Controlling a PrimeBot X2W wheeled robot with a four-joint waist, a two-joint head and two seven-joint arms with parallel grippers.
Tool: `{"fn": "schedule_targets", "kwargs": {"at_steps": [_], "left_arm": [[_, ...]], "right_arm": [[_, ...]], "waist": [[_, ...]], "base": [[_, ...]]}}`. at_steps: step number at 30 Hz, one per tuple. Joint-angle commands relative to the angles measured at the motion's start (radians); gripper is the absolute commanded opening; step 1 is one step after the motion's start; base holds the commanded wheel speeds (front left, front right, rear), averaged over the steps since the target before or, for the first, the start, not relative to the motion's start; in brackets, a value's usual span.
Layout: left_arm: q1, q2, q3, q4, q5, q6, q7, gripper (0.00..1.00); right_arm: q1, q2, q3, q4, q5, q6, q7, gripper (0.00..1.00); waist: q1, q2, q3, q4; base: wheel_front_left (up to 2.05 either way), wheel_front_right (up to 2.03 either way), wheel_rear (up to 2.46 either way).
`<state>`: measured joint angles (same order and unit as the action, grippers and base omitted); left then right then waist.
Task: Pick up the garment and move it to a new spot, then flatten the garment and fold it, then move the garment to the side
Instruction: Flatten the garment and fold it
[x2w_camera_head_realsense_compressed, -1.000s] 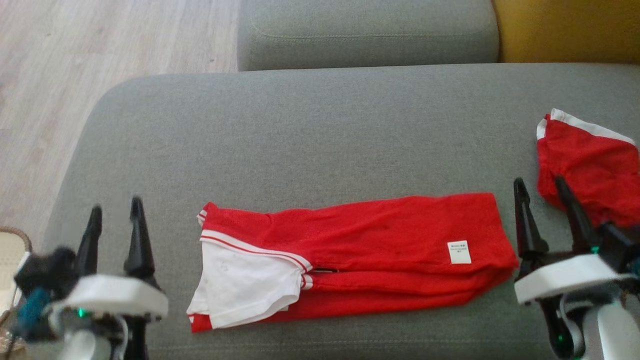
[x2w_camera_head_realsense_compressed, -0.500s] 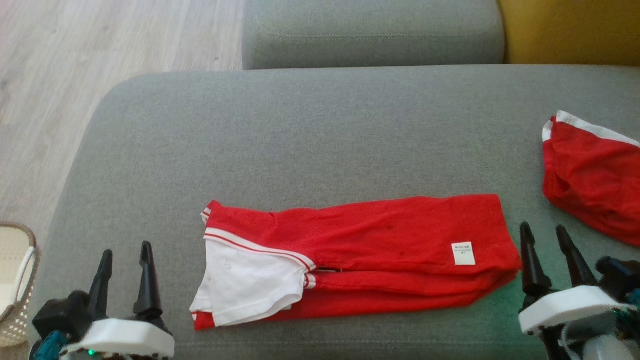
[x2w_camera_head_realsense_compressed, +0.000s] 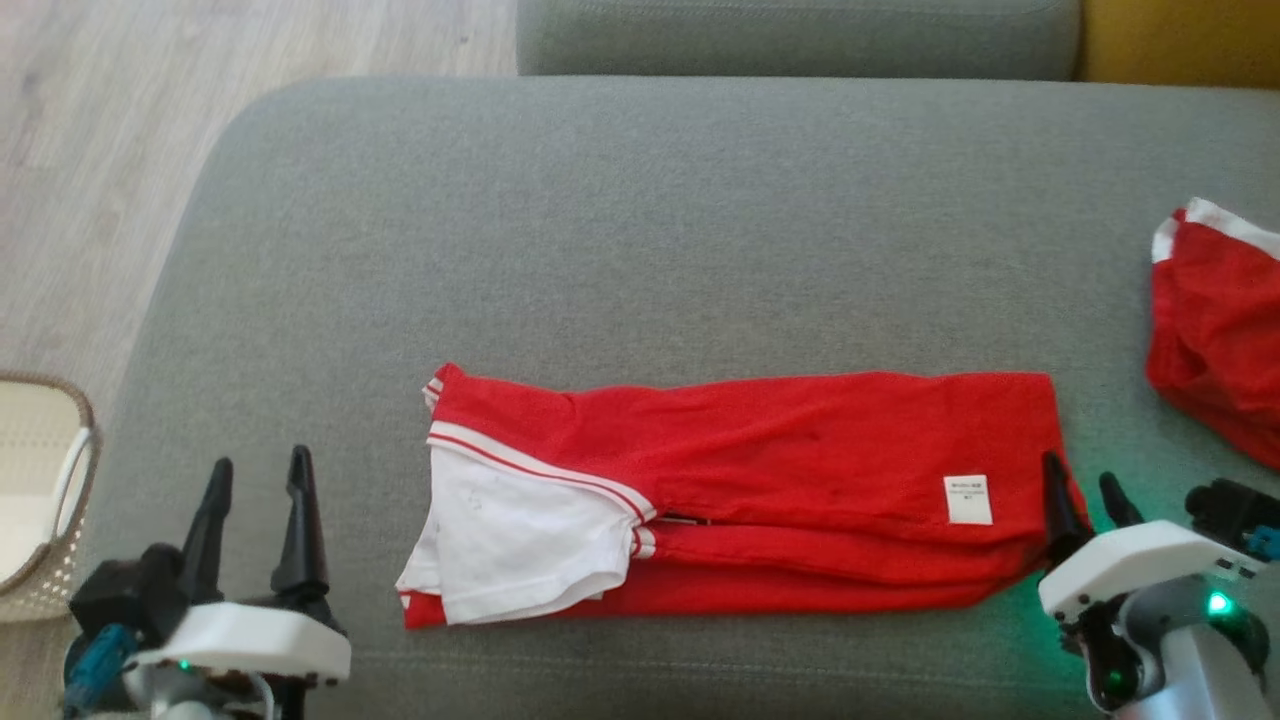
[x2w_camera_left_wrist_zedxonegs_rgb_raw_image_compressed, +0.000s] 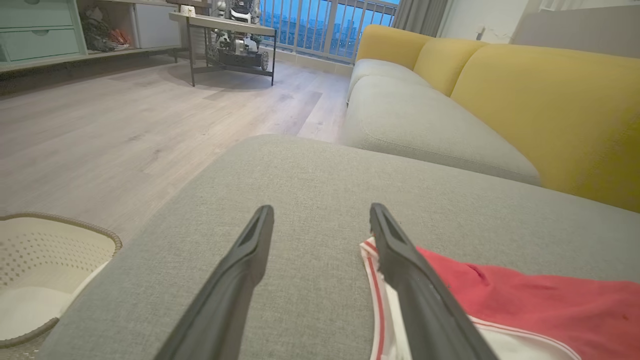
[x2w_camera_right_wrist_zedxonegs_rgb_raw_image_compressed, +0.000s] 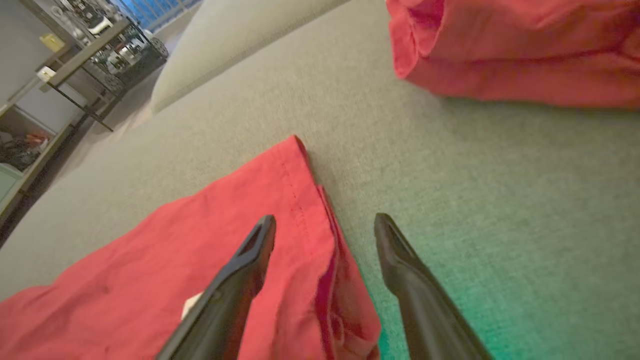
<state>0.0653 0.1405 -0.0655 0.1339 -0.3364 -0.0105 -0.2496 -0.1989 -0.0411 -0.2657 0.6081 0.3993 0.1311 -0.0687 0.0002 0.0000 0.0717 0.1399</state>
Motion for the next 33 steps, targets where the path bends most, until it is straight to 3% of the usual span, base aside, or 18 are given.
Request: {"fn": "schedule_targets", "kwargs": {"at_steps": [1,10,14,15,17,23,33], "left_arm": [[-0.057,0.002,0.05,-0.026,0.012,-0.007,-0.012,1.0],[-0.078,-0.011,0.087,-0.011,0.039,-0.035,-0.012,1.0],[-0.082,-0.014,0.099,-0.006,0.057,-0.043,-0.012,1.0],[-0.083,-0.015,0.103,-0.005,0.059,-0.045,-0.012,1.0],[-0.083,-0.018,0.109,-0.005,0.064,-0.048,-0.012,1.0],[-0.079,-0.027,0.125,-0.002,0.078,-0.056,-0.012,1.0],[-0.065,-0.043,0.139,0.001,0.092,-0.066,-0.012,1.0]], "right_arm": [[-0.048,-0.009,0.018,0.003,-0.009,0.0,0.003,1.0],[-0.124,-0.009,0.016,0.172,-0.033,0.0,-0.015,1.0],[-0.144,-0.009,0.059,0.235,-0.015,0.0,-0.011,1.0],[-0.146,-0.009,0.076,0.247,-0.004,0.0,-0.007,0.95],[-0.15,-0.009,0.103,0.265,0.015,0.0,-0.009,0.0],[-0.153,-0.009,0.117,0.292,-0.001,0.0,-0.045,0.0],[-0.171,-0.024,-0.051,0.234,-0.183,0.0,-0.045,0.0]], "waist": [[-0.0002,0.0,0.007,0.007],[-0.0002,0.0,0.024,0.013],[-0.0002,0.0,0.021,0.009],[-0.0002,0.0,0.019,0.008],[-0.0002,0.0,0.016,0.004],[-0.0002,0.0,0.001,-0.006],[-0.0002,0.0,-0.026,-0.015]], "base": [[0.0,0.0,0.0],[0.0,0.0,0.0],[0.0,0.0,0.0],[0.0,0.0,0.0],[0.0,0.0,0.0],[0.0,0.0,0.0],[0.0,0.0,0.0]]}}
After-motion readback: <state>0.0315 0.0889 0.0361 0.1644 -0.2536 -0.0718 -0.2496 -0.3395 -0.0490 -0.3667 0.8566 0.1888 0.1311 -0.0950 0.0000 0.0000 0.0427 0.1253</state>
